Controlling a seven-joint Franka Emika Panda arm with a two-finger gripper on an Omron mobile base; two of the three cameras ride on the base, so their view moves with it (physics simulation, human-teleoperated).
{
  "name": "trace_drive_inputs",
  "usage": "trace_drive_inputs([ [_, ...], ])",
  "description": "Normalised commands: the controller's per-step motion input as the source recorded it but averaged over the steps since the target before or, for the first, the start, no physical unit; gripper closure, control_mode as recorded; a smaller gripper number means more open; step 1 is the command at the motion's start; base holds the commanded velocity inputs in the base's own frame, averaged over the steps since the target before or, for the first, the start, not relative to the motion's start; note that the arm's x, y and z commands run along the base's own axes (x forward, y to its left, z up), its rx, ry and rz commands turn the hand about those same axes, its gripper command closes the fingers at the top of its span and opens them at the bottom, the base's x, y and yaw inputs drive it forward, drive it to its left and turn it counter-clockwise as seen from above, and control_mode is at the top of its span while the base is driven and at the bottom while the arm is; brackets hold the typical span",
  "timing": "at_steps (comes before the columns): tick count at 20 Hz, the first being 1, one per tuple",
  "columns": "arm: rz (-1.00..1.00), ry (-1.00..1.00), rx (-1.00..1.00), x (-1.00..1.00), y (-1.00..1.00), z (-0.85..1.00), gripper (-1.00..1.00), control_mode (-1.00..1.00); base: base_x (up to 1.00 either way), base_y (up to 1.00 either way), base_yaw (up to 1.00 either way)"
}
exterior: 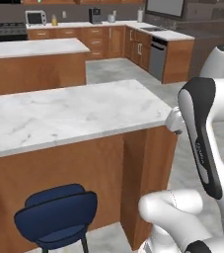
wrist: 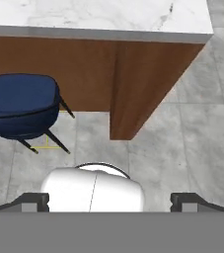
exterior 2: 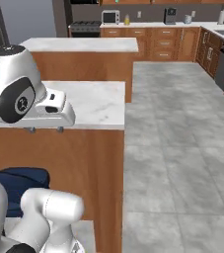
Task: There is a tray on the dining counter. Grab the cup, mug, and pitcher and place them on the tray. The pitcher may be placed next to the tray if it cannot fit the tray.
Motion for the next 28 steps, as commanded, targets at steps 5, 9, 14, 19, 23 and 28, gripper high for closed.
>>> trace_drive_inputs([
  [5, 0.0, 0.0, 0.0, 0.0, 0.0, 0.0, -1.0, 1.0, 0.02, -1.0, 0.0],
  [9, 0.0, 0.0, 0.0, 0.0, 0.0, 0.0, -1.0, 1.0, 0.05, -1.0, 0.0],
  [14, 0.0, 0.0, 0.0, 0.0, 0.0, 0.0, -1.0, 1.0, 0.11, -1.0, 0.01],
  [19, 0.0, 0.0, 0.0, 0.0, 0.0, 0.0, -1.0, 1.0, 0.41, -1.0, 0.09],
  [23, 0.0, 0.0, 0.0, 0.0, 0.0, 0.0, -1.0, 1.0, 1.0, -0.94, 0.26],
  [28, 0.0, 0.0, 0.0, 0.0, 0.0, 0.0, -1.0, 1.0, 1.0, -0.92, 0.29],
])
